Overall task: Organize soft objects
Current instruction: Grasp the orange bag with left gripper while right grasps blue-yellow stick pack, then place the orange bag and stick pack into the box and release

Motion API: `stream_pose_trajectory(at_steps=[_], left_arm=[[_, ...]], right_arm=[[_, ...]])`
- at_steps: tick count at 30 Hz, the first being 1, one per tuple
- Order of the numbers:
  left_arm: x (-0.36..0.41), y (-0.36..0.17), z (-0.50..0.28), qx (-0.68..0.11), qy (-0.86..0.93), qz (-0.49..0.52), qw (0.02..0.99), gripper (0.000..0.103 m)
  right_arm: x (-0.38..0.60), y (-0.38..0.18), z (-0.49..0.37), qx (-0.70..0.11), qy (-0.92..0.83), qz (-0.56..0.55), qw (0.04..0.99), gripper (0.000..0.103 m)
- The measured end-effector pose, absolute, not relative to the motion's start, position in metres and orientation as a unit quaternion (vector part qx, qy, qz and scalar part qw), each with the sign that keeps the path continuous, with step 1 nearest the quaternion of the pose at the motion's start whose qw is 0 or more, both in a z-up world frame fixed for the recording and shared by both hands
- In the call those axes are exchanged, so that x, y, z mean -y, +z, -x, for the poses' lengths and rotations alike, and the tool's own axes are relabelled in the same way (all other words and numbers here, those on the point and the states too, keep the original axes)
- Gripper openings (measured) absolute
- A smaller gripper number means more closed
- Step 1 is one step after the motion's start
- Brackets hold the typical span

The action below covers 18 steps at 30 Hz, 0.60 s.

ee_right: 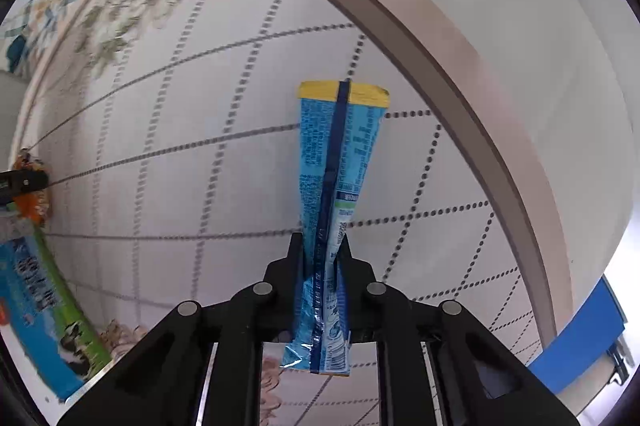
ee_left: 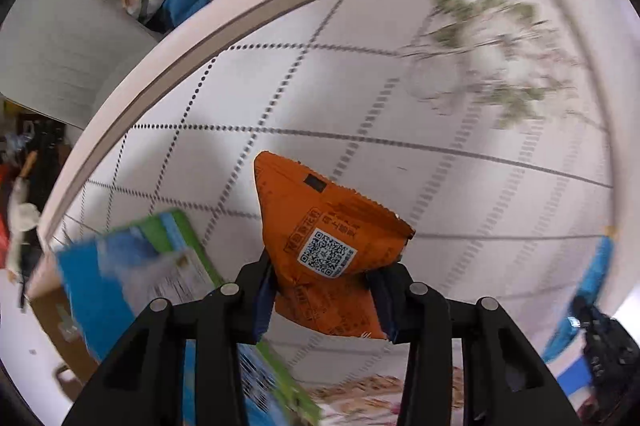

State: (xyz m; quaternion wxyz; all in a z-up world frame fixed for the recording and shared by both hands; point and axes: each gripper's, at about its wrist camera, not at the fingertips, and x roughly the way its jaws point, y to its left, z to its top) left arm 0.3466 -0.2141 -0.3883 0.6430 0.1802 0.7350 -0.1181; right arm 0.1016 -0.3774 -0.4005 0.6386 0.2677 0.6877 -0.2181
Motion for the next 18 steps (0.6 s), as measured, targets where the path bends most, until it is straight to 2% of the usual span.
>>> stream_pose_trajectory(at_steps=[6,11,15,18], left_arm=[[0.206,-0.305,-0.308,-0.702,-0.174,-0.104,0.683,0.038],[0.164,-0.232,-0.271,-0.669,-0.197,-0.045,0.715,0.038],[0.104,-0.194,-0.251,-0.653,-0.184,-0.016,0.735,0.038],[0.061,-0.19,-0.244,-0.652,-0.16,-0.013,0.741,0.038]], right_arm=[[0.334,-0.335,-0.115,-0.664,-0.153,-0.263,0.683,0.014],[0.295,-0.265,-0.134,-0.644,-0.078,-0.234,0.724,0.014],[0.238,-0.22,-0.148,-0.633,-0.009,-0.223,0.741,0.014],[0.19,-0.2,-0.158,-0.63,0.035,-0.214,0.745,0.014]])
